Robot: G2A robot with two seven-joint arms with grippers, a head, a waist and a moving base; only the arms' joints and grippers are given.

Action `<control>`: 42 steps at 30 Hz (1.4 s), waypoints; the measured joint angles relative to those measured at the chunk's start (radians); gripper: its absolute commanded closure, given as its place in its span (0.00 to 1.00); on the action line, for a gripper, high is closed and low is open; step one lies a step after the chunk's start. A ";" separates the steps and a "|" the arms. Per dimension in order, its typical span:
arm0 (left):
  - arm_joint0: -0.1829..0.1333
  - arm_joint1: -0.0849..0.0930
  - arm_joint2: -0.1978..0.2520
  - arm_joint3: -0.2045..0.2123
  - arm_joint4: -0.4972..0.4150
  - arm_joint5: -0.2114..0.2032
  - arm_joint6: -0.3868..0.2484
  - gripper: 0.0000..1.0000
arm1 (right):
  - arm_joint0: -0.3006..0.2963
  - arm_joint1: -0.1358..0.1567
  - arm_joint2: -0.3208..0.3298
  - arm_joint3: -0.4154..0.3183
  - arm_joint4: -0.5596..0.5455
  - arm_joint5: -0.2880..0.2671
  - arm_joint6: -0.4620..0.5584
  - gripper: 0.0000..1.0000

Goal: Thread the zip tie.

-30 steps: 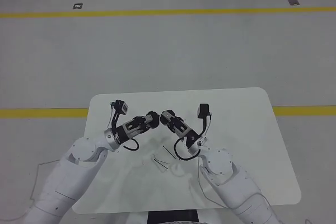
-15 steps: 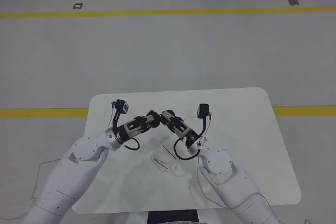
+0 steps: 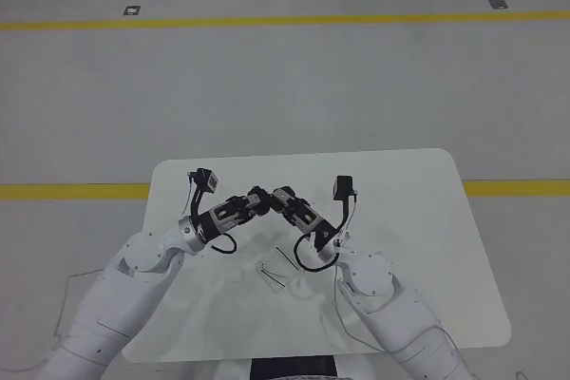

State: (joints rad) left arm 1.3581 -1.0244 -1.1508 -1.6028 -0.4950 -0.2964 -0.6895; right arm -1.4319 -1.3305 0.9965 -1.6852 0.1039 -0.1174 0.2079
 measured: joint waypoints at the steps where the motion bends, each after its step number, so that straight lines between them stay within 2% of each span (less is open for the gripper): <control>1: 0.000 0.000 0.000 0.001 0.000 0.000 0.000 0.95 | 0.000 0.000 0.000 0.000 0.000 -0.001 0.001 1.00; 3: -0.001 -0.001 0.001 0.001 0.001 0.001 0.000 1.00 | -0.001 -0.001 0.001 0.000 0.001 -0.002 0.003 1.00; 11: 0.000 -0.002 0.001 -0.001 0.001 -0.001 0.000 1.00 | -0.003 -0.002 0.004 -0.001 0.001 -0.006 0.009 1.00; 12: 0.001 -0.002 0.001 -0.002 0.001 -0.001 -0.001 1.00 | -0.004 -0.003 0.005 -0.001 0.001 -0.007 0.009 0.92; 13: 0.001 -0.002 0.000 -0.003 0.001 -0.001 -0.001 1.00 | -0.005 -0.003 0.006 -0.002 0.002 -0.007 0.009 0.67; 14: 0.002 -0.002 -0.001 -0.004 0.000 -0.001 -0.001 1.00 | -0.006 -0.003 0.007 -0.003 0.002 -0.007 0.010 0.15; 15: 0.002 -0.002 -0.001 -0.005 0.000 -0.001 -0.002 1.00 | -0.007 -0.003 0.008 -0.003 0.003 -0.007 0.010 0.00; 33: 0.029 0.003 -0.035 -0.032 -0.004 -0.004 -0.009 1.00 | -0.029 0.005 0.080 -0.022 -0.006 0.003 0.008 0.00; 36: 0.038 0.006 -0.047 -0.039 -0.013 -0.007 -0.023 1.00 | -0.030 0.008 0.088 -0.019 -0.008 0.008 0.038 0.00; 42: 0.063 0.016 -0.098 -0.034 -0.043 -0.005 -0.074 1.00 | -0.027 0.021 0.116 0.002 0.028 0.001 0.200 0.00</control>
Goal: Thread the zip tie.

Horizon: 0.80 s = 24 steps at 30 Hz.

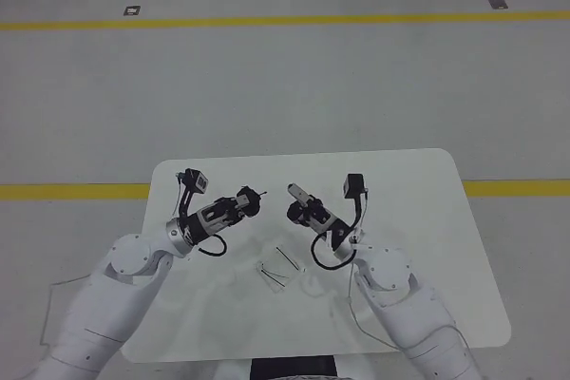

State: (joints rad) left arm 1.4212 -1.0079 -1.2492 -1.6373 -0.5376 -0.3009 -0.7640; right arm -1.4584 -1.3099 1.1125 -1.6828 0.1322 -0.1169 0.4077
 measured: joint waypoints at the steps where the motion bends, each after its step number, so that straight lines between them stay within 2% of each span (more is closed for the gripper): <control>1: 0.008 0.003 -0.013 -0.002 -0.012 0.002 -0.014 1.00 | 0.000 0.001 0.001 0.000 0.001 -0.002 0.009 0.00; 3: 0.019 0.006 -0.028 -0.007 -0.037 0.018 -0.040 1.00 | 0.000 0.000 0.001 0.000 0.001 -0.002 0.006 0.00; 6: 0.021 0.008 -0.035 -0.046 -0.068 0.055 -0.052 1.00 | 0.000 0.000 0.001 0.000 0.001 -0.001 0.004 0.00; 14: 0.020 0.007 -0.033 -0.047 -0.066 0.057 -0.051 1.00 | 0.000 0.000 0.001 0.000 0.001 -0.001 0.004 0.00; 17: 0.030 0.007 -0.036 -0.039 -0.064 0.058 -0.025 1.00 | 0.000 0.000 0.001 0.000 0.001 -0.001 0.004 0.00; 20: 0.055 0.012 -0.079 -0.028 -0.106 0.038 -0.041 1.00 | 0.000 0.000 0.001 0.000 0.001 -0.001 0.004 0.00; 24: 0.105 0.025 -0.166 -0.020 -0.159 0.001 -0.109 1.00 | 0.000 0.000 0.001 0.000 0.001 -0.001 0.004 0.00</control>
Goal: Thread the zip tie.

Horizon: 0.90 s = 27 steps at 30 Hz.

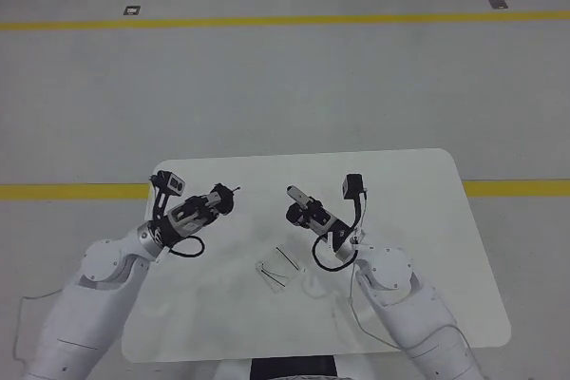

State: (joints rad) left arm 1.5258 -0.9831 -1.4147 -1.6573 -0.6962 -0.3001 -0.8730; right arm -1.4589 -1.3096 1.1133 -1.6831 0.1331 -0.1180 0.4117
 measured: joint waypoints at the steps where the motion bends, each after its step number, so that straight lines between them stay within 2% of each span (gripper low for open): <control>1: 0.014 0.004 -0.027 0.002 -0.013 -0.006 -0.028 1.00 | 0.000 0.000 0.000 0.000 0.000 0.000 0.000 0.00; 4: 0.039 0.013 -0.086 0.009 -0.047 -0.018 -0.099 1.00 | 0.000 0.000 0.000 0.000 0.000 0.000 0.000 0.00; 8: 0.056 0.021 -0.145 0.021 -0.071 -0.029 -0.169 1.00 | 0.000 0.000 0.000 0.000 0.000 0.000 0.000 0.00; 10: 0.061 0.023 -0.167 0.026 -0.082 -0.035 -0.191 1.00 | 0.000 0.000 0.000 0.000 0.000 0.000 0.000 0.00; 14: 0.061 0.023 -0.170 0.028 -0.083 -0.037 -0.191 1.00 | 0.003 0.002 -0.004 -0.005 -0.017 -0.001 0.006 0.00; 15: 0.061 0.023 -0.170 0.028 -0.083 -0.037 -0.191 1.00 | 0.008 0.004 -0.007 -0.012 -0.047 -0.004 0.017 0.00; 20: 0.061 0.023 -0.170 0.028 -0.083 -0.037 -0.191 1.00 | 0.041 0.027 -0.031 -0.063 -0.372 0.021 0.171 0.00; 24: 0.061 0.023 -0.170 0.028 -0.083 -0.037 -0.191 1.00 | 0.063 0.039 -0.063 -0.092 -0.527 0.042 0.298 0.00; 27: 0.061 0.023 -0.170 0.028 -0.083 -0.037 -0.191 1.00 | 0.083 0.043 -0.108 -0.101 -0.599 0.027 0.420 0.00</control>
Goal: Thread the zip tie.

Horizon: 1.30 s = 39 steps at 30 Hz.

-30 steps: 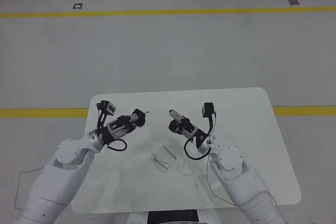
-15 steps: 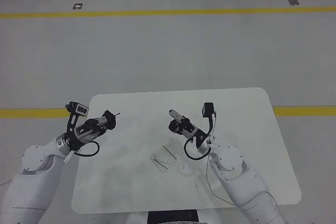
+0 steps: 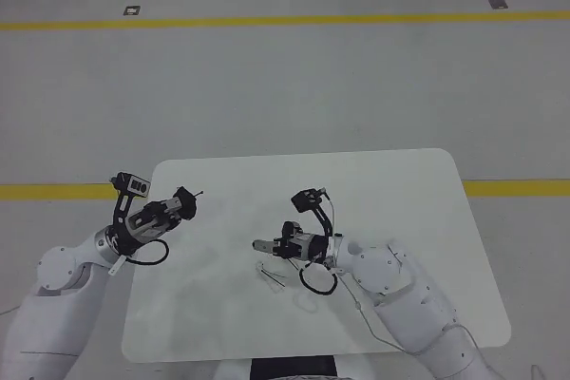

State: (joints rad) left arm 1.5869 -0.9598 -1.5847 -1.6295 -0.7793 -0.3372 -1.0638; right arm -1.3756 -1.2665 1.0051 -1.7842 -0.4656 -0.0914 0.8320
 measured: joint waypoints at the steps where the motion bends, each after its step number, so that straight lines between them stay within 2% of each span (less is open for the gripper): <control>1: 0.000 0.000 0.000 0.000 0.000 0.000 0.000 1.00 | 0.001 0.000 -0.003 0.000 -0.002 -0.003 0.025 0.00; 14: 0.000 0.000 0.000 0.000 0.000 0.000 0.000 1.00 | 0.001 0.000 -0.012 -0.004 -0.011 -0.008 -0.009 0.00; 20: 0.000 0.000 0.000 0.000 0.000 0.000 0.000 1.00 | 0.052 -0.006 -0.111 -0.020 -0.197 0.046 0.028 0.00; 24: 0.000 0.000 0.000 0.000 0.000 0.000 0.000 1.00 | 0.077 -0.014 -0.204 -0.009 -0.356 0.115 0.078 0.00; 27: 0.000 0.000 0.000 0.000 0.000 0.000 0.000 1.00 | 0.077 -0.021 -0.244 0.003 -0.419 0.170 0.057 0.00; 36: 0.000 0.000 0.000 0.000 0.000 0.000 0.000 1.00 | 0.076 -0.021 -0.246 0.004 -0.422 0.168 0.054 0.00; 39: 0.000 0.000 0.000 0.000 0.000 0.000 0.000 1.00 | 0.105 -0.022 -0.274 0.008 -0.490 0.145 0.102 0.00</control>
State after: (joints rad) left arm 1.5869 -0.9598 -1.5847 -1.6295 -0.7793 -0.3372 -1.0639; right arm -1.2701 -1.2889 0.7311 -1.7767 -0.9556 0.0532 0.9340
